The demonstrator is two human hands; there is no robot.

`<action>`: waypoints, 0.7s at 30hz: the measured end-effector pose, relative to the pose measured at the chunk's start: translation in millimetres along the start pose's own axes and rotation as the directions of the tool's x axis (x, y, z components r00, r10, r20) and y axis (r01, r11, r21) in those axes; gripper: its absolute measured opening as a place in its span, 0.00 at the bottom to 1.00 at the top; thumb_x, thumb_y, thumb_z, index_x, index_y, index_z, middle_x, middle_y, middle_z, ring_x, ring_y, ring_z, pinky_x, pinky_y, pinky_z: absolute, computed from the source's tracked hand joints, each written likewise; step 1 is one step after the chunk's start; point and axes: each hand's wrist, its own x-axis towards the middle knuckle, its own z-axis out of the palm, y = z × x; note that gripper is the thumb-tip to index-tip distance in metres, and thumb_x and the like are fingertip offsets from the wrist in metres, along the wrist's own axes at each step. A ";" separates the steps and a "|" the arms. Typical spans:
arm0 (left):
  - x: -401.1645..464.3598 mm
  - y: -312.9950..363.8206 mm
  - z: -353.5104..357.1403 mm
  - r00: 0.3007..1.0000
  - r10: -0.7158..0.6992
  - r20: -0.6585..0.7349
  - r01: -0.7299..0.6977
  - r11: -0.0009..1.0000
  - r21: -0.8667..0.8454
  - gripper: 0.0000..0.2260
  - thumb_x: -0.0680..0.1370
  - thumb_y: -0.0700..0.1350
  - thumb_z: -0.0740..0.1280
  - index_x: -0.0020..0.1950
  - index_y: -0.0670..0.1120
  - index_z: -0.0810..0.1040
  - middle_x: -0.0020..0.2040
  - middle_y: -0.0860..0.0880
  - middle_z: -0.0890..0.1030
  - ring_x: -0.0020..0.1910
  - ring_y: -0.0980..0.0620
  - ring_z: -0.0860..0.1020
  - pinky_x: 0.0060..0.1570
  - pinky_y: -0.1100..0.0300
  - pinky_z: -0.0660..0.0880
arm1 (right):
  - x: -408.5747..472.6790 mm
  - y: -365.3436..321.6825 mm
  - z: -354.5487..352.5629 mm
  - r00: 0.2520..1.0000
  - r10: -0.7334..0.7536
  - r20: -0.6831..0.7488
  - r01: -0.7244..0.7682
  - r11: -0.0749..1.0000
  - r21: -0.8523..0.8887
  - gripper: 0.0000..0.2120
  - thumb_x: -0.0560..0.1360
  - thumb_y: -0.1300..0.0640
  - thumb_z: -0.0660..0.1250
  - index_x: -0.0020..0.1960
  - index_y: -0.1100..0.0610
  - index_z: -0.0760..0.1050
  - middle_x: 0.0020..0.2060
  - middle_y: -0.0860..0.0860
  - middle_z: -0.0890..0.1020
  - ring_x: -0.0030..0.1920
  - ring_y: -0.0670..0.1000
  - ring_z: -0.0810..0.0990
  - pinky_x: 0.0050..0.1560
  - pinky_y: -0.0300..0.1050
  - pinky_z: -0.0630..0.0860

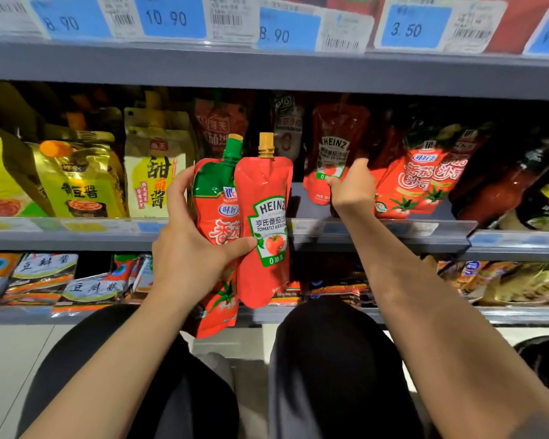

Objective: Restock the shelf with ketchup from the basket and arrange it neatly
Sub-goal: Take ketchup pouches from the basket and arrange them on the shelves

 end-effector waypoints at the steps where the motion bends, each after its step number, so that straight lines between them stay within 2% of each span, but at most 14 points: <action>1: -0.6 0.5 -0.1 1.000 0.000 0.002 0.000 1.000 -0.002 0.47 0.61 0.47 0.81 0.71 0.60 0.57 0.46 0.68 0.73 0.45 0.53 0.76 0.46 0.58 0.68 | 3.8 -3.8 1.8 1.000 0.003 0.004 -0.003 0.999 -0.041 0.17 0.77 0.59 0.67 0.60 0.66 0.66 0.51 0.59 0.77 0.57 0.60 0.77 0.53 0.51 0.73; 3: -1.2 1.2 0.0 1.000 0.003 0.010 -0.003 1.000 -0.007 0.46 0.61 0.48 0.81 0.70 0.63 0.56 0.47 0.68 0.73 0.45 0.53 0.77 0.46 0.57 0.70 | 7.1 -8.8 3.9 1.000 -0.002 0.008 0.003 0.994 -0.112 0.16 0.77 0.58 0.66 0.58 0.68 0.69 0.55 0.62 0.78 0.58 0.61 0.77 0.52 0.49 0.72; 7: -0.7 3.0 0.0 1.000 0.010 0.021 -0.009 0.999 -0.038 0.46 0.60 0.49 0.81 0.66 0.69 0.54 0.48 0.62 0.79 0.45 0.53 0.80 0.48 0.53 0.75 | 12.5 -8.8 6.7 0.999 0.035 0.017 -0.032 0.991 -0.128 0.13 0.79 0.58 0.64 0.55 0.68 0.72 0.54 0.62 0.79 0.55 0.60 0.78 0.44 0.46 0.69; 10: 0.8 3.0 -0.6 1.000 -0.004 0.028 0.007 0.995 -0.095 0.46 0.59 0.49 0.82 0.62 0.72 0.54 0.50 0.63 0.78 0.46 0.58 0.80 0.50 0.52 0.76 | 12.6 -11.8 6.9 0.999 0.007 0.050 0.005 0.972 -0.236 0.09 0.79 0.62 0.61 0.53 0.68 0.75 0.52 0.62 0.79 0.54 0.61 0.78 0.43 0.46 0.70; 12: 2.3 2.3 -1.1 0.999 -0.013 0.034 0.018 0.985 -0.169 0.45 0.57 0.50 0.82 0.60 0.74 0.56 0.53 0.63 0.78 0.48 0.58 0.80 0.53 0.50 0.77 | 9.9 -14.4 5.9 0.999 -0.004 0.049 0.016 0.967 -0.253 0.10 0.79 0.62 0.60 0.53 0.68 0.75 0.53 0.62 0.79 0.55 0.60 0.78 0.46 0.46 0.71; 15: 5.1 -0.6 -1.0 0.998 -0.050 0.031 0.056 0.958 -0.280 0.44 0.56 0.51 0.80 0.61 0.73 0.58 0.56 0.59 0.79 0.50 0.57 0.81 0.54 0.46 0.78 | -0.9 -10.1 4.2 0.999 0.025 0.033 -0.021 0.992 -0.128 0.16 0.78 0.60 0.63 0.62 0.67 0.67 0.60 0.62 0.74 0.62 0.60 0.73 0.57 0.47 0.70; 18: 7.5 -4.5 -0.8 0.996 -0.075 0.037 0.084 0.925 -0.371 0.47 0.56 0.48 0.81 0.67 0.62 0.60 0.58 0.56 0.79 0.52 0.56 0.81 0.55 0.46 0.78 | -33.8 -2.8 -4.6 0.993 -0.117 0.000 0.117 0.993 -0.004 0.28 0.77 0.60 0.63 0.72 0.69 0.56 0.69 0.64 0.65 0.70 0.61 0.64 0.69 0.46 0.60; 19: 7.8 -5.3 -1.1 0.996 -0.082 0.041 0.092 0.911 -0.401 0.48 0.56 0.46 0.82 0.69 0.60 0.60 0.58 0.55 0.79 0.53 0.55 0.81 0.55 0.46 0.78 | -49.9 -3.9 -11.1 0.983 -0.182 -0.035 0.183 0.982 0.042 0.29 0.78 0.61 0.62 0.74 0.68 0.54 0.70 0.63 0.64 0.71 0.59 0.63 0.70 0.44 0.58; 21: 8.3 -6.8 -1.2 0.995 -0.091 0.047 0.103 0.889 -0.447 0.50 0.57 0.42 0.83 0.71 0.56 0.59 0.58 0.56 0.79 0.54 0.55 0.81 0.55 0.46 0.78 | -82.2 -11.5 -25.3 0.964 -0.264 -0.026 0.263 0.936 0.234 0.25 0.79 0.59 0.61 0.74 0.62 0.59 0.66 0.58 0.71 0.66 0.55 0.70 0.65 0.44 0.64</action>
